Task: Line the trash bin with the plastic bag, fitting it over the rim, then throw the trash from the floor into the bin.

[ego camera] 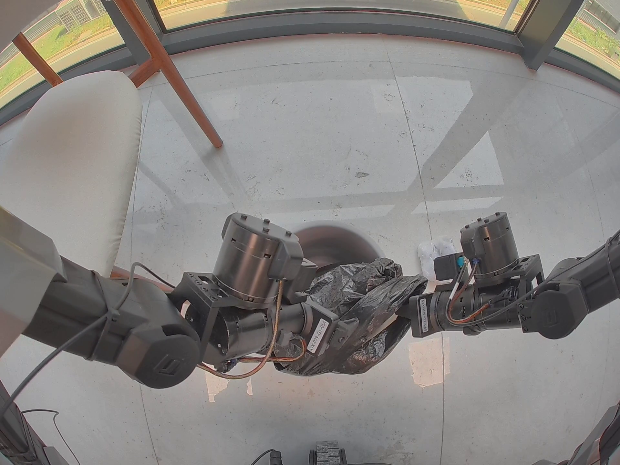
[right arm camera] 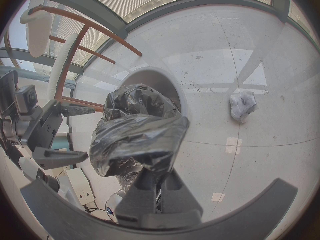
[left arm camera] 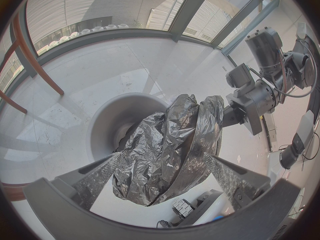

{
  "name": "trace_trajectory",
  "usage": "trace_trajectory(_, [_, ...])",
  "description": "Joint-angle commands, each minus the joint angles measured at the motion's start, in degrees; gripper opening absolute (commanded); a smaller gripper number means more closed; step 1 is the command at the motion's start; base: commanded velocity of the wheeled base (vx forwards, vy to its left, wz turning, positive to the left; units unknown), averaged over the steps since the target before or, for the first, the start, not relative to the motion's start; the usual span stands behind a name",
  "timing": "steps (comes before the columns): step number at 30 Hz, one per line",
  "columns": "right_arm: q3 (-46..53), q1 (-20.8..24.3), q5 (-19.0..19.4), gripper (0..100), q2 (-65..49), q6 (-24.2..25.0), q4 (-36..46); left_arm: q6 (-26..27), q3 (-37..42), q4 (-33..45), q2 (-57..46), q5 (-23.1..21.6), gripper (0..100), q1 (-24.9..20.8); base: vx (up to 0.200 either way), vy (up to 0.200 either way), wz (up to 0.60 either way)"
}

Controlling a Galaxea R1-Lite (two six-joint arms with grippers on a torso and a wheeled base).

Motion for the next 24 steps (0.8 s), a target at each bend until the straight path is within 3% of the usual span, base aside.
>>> trace_trajectory(1, [-0.19, -0.08, -0.10, 0, 0.03, 0.05, -0.01, 0.07, 0.21, 0.08, 0.22, 0.03, 100, -1.35, 0.000, 0.000, 0.00])
trace_trajectory(12, [-0.28, -0.60, -0.28, 0, 0.29, 0.05, -0.01, 0.15, 4.34, 0.16, -2.24, 2.23, 100, -7.51, 0.000, 0.000, 0.00])
trace_trajectory(20, [-0.37, -0.95, -0.36, 0, 0.21, 0.14, -0.01, 2.17, 1.88, 0.25, 3.30, 6.27, 100, -9.97, 0.000, 0.000, 0.00])
trace_trajectory(24, [-0.10, -0.87, -0.36, 0, 0.12, 0.14, -0.01, 2.97, -0.58, 0.43, 5.93, 10.49, 100, -10.49, 0.000, 0.000, 0.00])
